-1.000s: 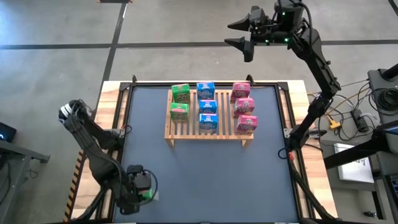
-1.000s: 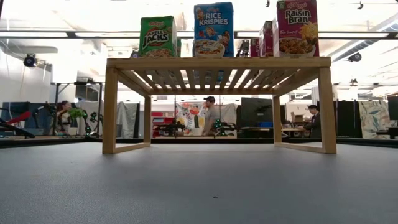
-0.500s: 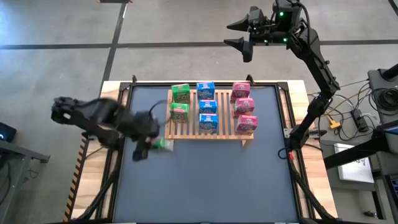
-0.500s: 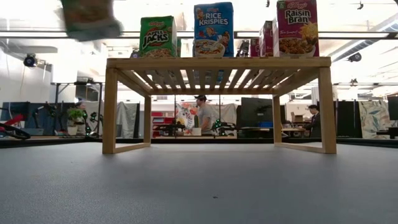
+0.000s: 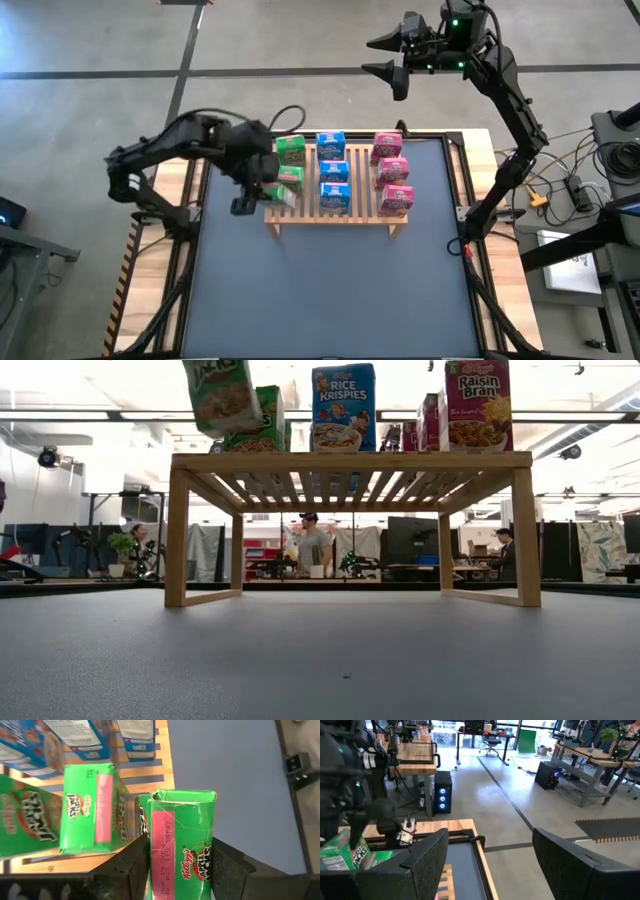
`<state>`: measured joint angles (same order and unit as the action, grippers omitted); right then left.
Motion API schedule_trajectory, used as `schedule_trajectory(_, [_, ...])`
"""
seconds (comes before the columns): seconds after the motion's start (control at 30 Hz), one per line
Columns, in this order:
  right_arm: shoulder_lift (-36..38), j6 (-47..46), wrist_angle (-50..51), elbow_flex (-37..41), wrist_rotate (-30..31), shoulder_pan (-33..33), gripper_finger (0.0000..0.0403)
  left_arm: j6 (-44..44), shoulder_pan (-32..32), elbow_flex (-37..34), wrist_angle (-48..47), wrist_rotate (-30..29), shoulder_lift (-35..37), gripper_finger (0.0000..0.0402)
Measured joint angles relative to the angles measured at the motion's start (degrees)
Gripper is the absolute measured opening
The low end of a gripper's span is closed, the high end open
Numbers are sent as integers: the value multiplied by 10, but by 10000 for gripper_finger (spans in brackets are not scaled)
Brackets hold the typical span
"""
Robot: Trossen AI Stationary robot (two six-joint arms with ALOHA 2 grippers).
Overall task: Stack cereal on shelf
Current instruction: Put the green cereal box on the shelf, then return to Home Position
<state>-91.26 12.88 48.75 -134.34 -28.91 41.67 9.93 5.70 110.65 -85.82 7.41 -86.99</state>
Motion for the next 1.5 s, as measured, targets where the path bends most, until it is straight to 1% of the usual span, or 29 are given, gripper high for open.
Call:
schedule_trajectory(0.07, [0,1,0,0,0,0,276,15,12,4,-9,22,-14,153])
schedule_trajectory(0.17, [0,1,3,0,0,0,276,35,13,2,-14,40,-29,153])
schedule_trajectory(0.3, [0,1,8,0,0,0,276,39,13,1,-14,53,-46,153])
schedule_trajectory(0.63, [1,5,8,0,0,0,276,35,14,10,-9,53,-73,153])
schedule_trajectory(0.9, [1,6,9,0,0,0,276,1,17,10,-6,50,-81,156])
schedule_trajectory(1.03, [1,6,12,0,0,0,276,-9,17,11,-2,30,-81,177])
schedule_trajectory(1.3, [1,7,17,0,0,0,276,-16,18,35,-2,30,-81,233])
schedule_trajectory(1.5, [1,13,18,0,0,0,276,-35,18,72,-25,29,-81,254])
